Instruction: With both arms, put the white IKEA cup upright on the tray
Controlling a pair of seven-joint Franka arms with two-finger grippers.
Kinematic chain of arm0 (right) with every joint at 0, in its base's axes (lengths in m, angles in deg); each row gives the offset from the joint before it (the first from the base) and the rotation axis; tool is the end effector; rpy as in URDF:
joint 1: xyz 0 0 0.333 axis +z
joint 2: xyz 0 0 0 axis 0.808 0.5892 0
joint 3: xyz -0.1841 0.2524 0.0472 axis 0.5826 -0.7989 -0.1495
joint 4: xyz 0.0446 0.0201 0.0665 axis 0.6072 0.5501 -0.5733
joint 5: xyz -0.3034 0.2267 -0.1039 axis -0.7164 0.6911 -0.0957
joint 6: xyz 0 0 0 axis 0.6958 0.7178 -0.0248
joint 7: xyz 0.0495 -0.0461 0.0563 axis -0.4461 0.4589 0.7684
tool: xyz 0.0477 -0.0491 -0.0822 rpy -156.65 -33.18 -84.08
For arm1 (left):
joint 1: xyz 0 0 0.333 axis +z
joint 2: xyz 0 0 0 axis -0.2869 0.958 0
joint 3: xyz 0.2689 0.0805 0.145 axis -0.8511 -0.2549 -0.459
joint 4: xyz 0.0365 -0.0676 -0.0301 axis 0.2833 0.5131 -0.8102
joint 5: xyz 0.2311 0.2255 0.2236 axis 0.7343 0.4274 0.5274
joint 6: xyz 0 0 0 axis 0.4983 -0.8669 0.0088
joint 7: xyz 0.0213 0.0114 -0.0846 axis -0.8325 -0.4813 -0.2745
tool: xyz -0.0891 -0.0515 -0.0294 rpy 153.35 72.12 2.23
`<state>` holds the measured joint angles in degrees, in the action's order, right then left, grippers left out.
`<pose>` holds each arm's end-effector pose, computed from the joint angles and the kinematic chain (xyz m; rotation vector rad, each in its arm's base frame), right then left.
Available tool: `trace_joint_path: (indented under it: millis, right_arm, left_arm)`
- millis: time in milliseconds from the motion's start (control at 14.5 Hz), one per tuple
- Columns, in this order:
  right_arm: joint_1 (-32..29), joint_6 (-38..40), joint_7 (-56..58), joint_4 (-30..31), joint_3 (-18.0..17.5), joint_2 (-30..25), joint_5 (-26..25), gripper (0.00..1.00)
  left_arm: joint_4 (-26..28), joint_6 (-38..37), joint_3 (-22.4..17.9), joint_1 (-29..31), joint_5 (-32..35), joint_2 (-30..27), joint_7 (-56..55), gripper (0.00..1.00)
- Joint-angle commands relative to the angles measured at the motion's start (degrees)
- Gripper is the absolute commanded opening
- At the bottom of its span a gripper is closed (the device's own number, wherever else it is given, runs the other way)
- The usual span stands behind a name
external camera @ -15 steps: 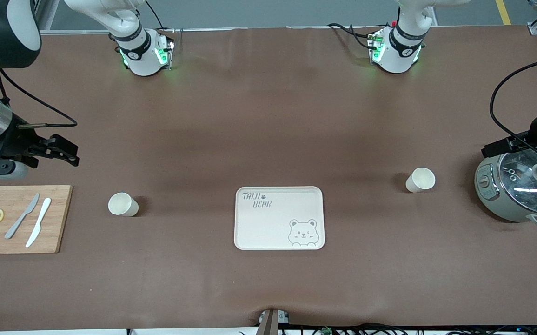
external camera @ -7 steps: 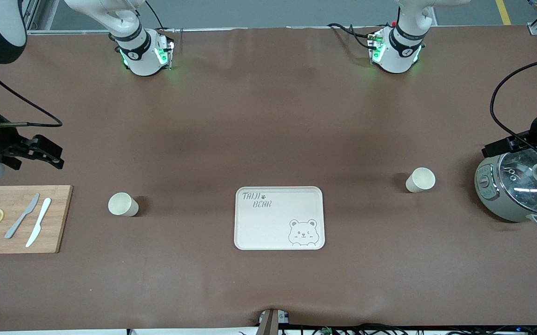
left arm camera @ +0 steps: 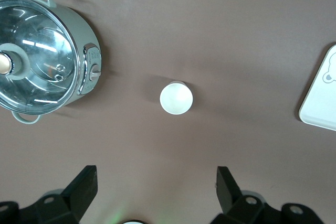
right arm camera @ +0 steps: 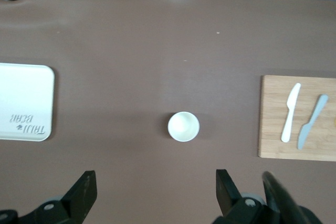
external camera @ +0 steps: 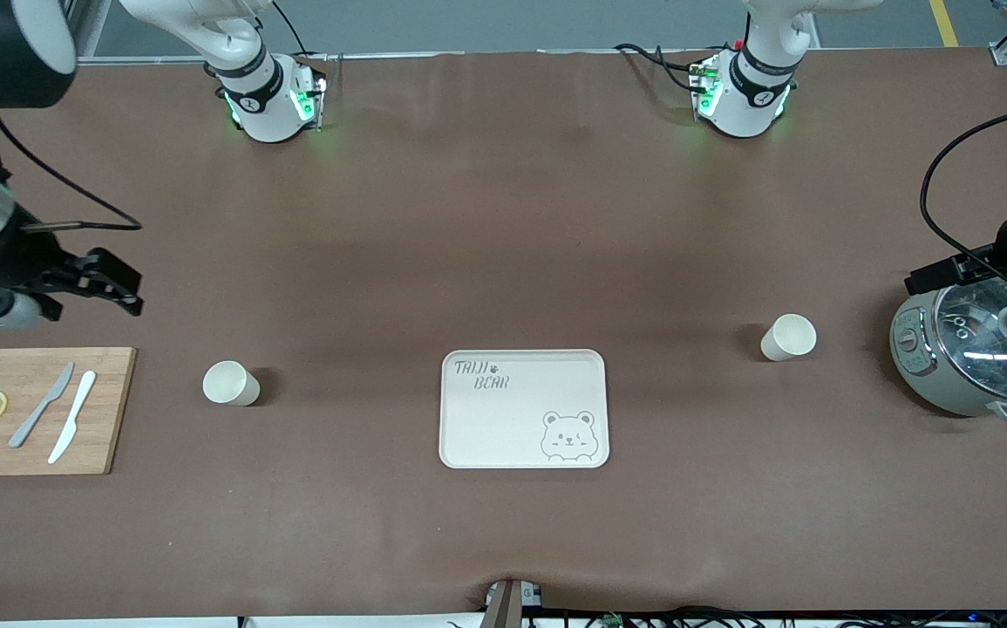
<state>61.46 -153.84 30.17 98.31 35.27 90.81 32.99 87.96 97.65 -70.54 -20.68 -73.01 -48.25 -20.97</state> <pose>0.6137 0.0819 0.6161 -3.1319 -0.1234 -0.2096 0.6143 -0.0010 0.5844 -3.0947 -0.3763 0.2166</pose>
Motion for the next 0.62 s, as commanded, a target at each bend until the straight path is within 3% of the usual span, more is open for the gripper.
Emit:
trace_joint_path:
  millis: [0, 550]
  right_arm:
    - [0.6, 0.6, -0.7, -0.8, 0.0, -0.2, -0.1, 1.0]
    - [3.0, -2.5, -0.7, -0.6, 0.0, 0.8, -4.5, 1.0]
  left_arm:
    - [0.1, 0.1, 0.0, -0.3, 0.9, -0.8, -0.4, 1.0]
    - [0.0, 0.1, 0.0, -0.3, 0.9, -0.8, -0.4, 1.0]
